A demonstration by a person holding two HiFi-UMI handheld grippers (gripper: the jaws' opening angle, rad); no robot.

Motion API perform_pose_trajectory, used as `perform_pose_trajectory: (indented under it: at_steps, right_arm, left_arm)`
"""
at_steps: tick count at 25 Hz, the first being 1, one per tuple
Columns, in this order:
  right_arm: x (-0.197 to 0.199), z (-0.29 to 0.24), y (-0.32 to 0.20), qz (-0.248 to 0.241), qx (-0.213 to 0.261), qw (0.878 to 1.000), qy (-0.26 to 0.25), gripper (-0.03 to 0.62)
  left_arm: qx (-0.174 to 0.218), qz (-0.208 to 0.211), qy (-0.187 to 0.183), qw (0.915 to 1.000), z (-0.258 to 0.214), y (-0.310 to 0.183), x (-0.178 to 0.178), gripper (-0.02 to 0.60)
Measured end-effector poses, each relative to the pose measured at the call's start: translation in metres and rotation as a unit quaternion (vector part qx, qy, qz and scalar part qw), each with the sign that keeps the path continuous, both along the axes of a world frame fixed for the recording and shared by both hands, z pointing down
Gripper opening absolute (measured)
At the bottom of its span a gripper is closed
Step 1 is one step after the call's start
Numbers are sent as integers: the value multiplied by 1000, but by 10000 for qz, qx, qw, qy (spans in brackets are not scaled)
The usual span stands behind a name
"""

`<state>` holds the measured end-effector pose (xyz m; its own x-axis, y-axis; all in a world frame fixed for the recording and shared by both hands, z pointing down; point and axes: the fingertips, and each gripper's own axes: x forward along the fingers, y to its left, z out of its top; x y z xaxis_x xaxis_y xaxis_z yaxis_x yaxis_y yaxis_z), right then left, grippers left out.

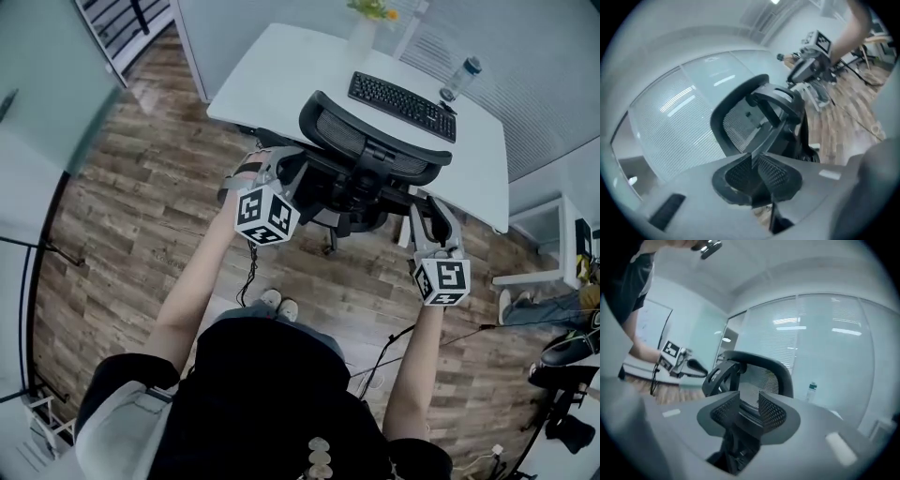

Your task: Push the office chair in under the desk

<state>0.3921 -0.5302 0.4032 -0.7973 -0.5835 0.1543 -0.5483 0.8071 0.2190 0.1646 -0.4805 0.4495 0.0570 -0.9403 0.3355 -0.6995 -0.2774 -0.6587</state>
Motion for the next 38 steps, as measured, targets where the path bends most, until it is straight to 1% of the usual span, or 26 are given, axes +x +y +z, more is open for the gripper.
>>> perform_pose_trajectory:
  at_steps: [1,2,3,4,5,7,9,10,11,12,16,19,22,30,38]
  right_arm:
    - [4,-4,0,203,-103,9989,-405,130]
    - [8,-8,1,391,-183,9962,-762,118]
    - [11,-11,2,560,-236,9925,-1056,106]
    - [14,-14,4,709,-263,9888,-1283,89]
    - [17,-15,6,845,-270,9855,-1447,80]
    - [21,-13,10,1121,-263,9796,-1650,40]
    - [25,-9,13,1356,-278,9739,-1797,11]
    - [26,-7,15,1437,-301,9716,-1854,11]
    - [27,-6,16,1499,-328,9698,-1897,11]
    - [28,-4,18,1546,-351,9684,-1925,11]
    - [31,1,22,1689,-359,9661,-1920,9]
    - [35,4,21,1775,-405,9636,-1957,9]
    - [37,6,21,1811,-412,9637,-1916,9]
    - [39,7,20,1828,-443,9638,-1889,9]
    - [39,8,19,1768,-456,9653,-1868,9]
  left_arm:
    - [209,-135,416,9988,-7,1,-2,39]
    - [432,-268,836,9952,-15,3,-5,15]
    - [650,-375,1248,9893,-23,5,-8,9]
    - [850,-439,1645,9817,-30,7,-10,9]
    - [1034,-458,2026,9727,-37,10,-12,9]
    - [1323,-422,2780,9505,-47,16,-14,8]
    - [1436,-357,3487,9255,-48,22,-15,8]
    - [1453,-335,3743,9153,-47,24,-15,8]
    - [1468,-338,3893,9087,-46,27,-15,8]
    - [1488,-368,3939,9063,-45,29,-16,8]
    - [1480,-438,3803,9119,-40,34,-13,8]
    - [1438,-399,3768,9142,-39,33,-9,8]
    - [1400,-368,3734,9163,-38,33,-6,8]
    - [1260,-314,3757,9176,-35,31,0,8]
    - [1250,-325,3725,9190,-35,31,2,8]
